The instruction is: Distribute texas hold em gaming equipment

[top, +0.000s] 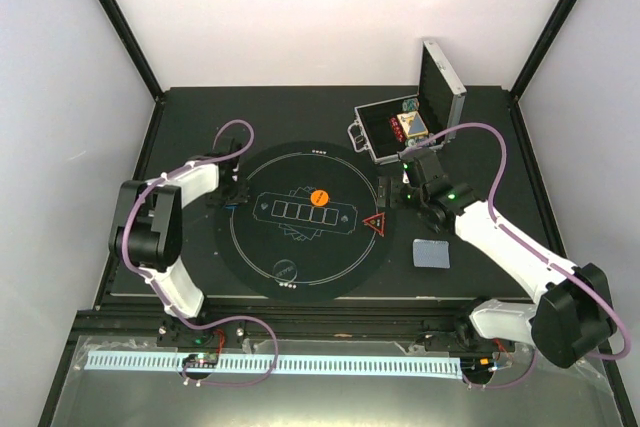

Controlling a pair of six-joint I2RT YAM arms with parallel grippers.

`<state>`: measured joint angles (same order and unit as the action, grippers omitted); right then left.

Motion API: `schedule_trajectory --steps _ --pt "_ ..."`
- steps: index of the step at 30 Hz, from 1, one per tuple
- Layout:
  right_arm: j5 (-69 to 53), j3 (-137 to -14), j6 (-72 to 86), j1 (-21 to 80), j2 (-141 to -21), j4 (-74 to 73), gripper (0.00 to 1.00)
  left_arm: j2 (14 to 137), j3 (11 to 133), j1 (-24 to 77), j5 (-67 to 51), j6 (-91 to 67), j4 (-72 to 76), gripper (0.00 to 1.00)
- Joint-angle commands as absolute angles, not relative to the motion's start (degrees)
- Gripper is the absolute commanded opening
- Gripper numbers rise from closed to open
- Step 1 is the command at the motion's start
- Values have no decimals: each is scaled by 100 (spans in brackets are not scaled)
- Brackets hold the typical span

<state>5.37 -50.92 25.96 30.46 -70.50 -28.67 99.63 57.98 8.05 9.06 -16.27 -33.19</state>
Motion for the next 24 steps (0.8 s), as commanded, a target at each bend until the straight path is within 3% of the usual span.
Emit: schedule_trajectory --steps 1,5,11,15,24 --pt "473 -5094 2536 3015 -7118 -2803 100 9666 5727 805 408 -1468 -3213 78" --pt "339 -5073 2401 3015 -7112 -2751 100 9092 5638 1011 600 -1538 -3192 91" --pt "302 -5010 2303 3014 -6981 -2591 100 8476 5662 1969 100 -1738 -2800 92" --pt "560 -4912 2371 3015 -6708 -2544 100 9095 6041 2680 -429 -1858 -2668 92" --pt "1210 -4724 2417 3011 -6137 -2817 100 10565 7206 3685 -68 -1751 -3129 91"
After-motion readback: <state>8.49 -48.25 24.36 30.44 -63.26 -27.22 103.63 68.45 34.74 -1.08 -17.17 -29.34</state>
